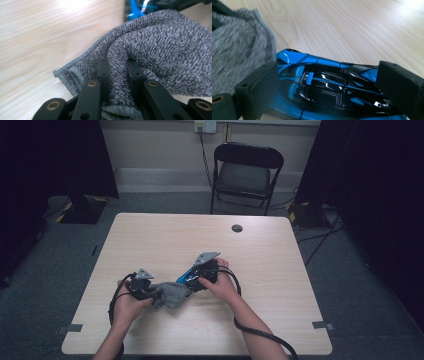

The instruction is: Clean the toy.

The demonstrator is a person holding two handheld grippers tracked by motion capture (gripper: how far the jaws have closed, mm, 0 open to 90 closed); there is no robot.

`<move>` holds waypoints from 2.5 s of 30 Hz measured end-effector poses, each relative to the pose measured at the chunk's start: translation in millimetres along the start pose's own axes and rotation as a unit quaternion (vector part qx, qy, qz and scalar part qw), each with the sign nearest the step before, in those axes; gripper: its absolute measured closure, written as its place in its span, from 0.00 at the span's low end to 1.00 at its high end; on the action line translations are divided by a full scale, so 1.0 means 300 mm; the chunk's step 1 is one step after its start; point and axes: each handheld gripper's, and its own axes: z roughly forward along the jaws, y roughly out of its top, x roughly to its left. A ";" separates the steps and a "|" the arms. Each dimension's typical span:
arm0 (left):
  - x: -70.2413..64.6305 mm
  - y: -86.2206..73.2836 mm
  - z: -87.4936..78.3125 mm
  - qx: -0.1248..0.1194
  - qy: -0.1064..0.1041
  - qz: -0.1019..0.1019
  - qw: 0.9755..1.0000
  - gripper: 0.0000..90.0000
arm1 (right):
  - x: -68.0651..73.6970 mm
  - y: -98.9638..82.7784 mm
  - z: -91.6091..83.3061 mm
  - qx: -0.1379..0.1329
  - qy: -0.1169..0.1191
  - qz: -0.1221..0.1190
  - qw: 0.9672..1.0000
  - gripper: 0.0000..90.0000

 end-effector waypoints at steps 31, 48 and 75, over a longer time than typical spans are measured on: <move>0.107 0.057 -0.046 -0.100 0.039 -0.097 0.989 0.85 | -0.001 -0.001 0.000 -0.001 0.001 -0.002 1.000 0.05; 0.095 0.230 0.104 -0.100 0.057 -0.077 0.990 0.84 | -0.002 -0.005 -0.001 -0.005 0.003 -0.002 1.000 0.05; 0.029 0.338 0.267 -0.106 0.042 -0.043 0.993 0.59 | -0.004 -0.013 -0.002 -0.013 0.005 -0.003 1.000 0.05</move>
